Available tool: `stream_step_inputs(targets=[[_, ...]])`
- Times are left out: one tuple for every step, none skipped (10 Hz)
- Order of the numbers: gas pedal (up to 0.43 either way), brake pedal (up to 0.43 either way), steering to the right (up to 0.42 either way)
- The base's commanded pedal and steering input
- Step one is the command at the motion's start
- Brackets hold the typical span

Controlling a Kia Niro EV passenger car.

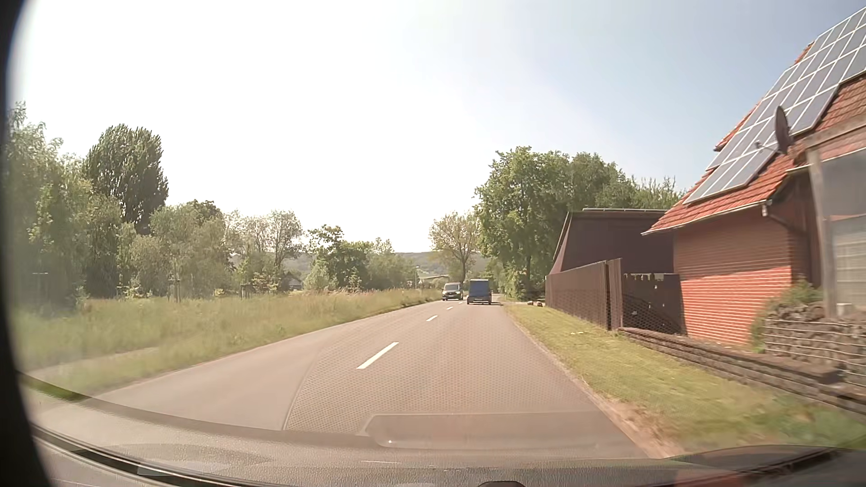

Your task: Follow the waypoints while adhering to traffic rules and regulations

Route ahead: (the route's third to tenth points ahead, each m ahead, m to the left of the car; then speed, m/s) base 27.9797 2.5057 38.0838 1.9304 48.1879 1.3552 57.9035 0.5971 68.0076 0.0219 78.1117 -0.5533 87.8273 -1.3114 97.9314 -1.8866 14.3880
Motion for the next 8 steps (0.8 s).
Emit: stream_step_inputs(targets=[[0.189,0.0,0.004],[0.189,0.0,0.004],[0.177,0.0,0.004],[0.177,0.0,0.004],[0.177,0.0,0.004],[0.177,0.0,0.004],[0.177,0.0,0.004],[0.177,0.0,0.004]])
